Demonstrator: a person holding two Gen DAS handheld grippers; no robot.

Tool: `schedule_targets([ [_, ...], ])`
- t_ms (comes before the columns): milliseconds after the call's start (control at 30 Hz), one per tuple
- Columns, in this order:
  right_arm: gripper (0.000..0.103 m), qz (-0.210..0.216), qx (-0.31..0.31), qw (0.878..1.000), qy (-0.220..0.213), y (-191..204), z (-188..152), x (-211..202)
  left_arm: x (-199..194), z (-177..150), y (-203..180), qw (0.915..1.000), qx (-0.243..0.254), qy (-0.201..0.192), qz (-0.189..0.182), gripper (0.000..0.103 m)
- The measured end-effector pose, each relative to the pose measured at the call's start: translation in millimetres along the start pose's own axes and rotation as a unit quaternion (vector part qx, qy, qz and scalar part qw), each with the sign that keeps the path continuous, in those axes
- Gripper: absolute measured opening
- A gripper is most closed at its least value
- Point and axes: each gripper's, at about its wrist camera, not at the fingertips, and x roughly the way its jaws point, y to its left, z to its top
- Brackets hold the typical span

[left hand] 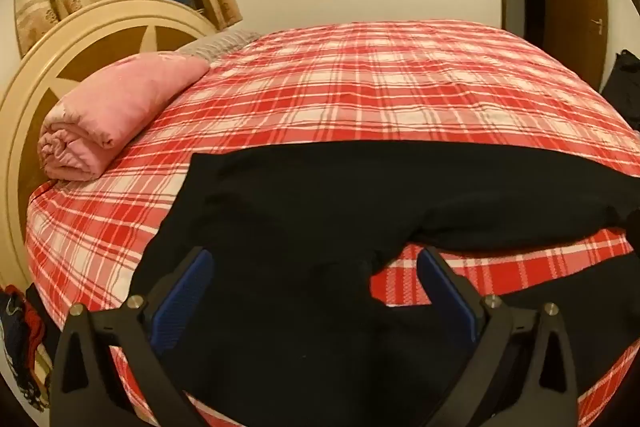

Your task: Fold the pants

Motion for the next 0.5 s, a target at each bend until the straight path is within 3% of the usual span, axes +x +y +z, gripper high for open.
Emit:
schedule_targets([
  [100, 0.102, -0.001, -0.001, 1.000, 0.000, -2, 0, -1, -2, -9, 16, 0.9997, -0.011, -0.002, -0.021, 0.103],
  [500, 0.102, -0.001, 0.000, 1.000, 0.008, -1, -2, -1, 5, 0, 7, 0.9996, -0.002, 0.026, 0.007, 0.103],
])
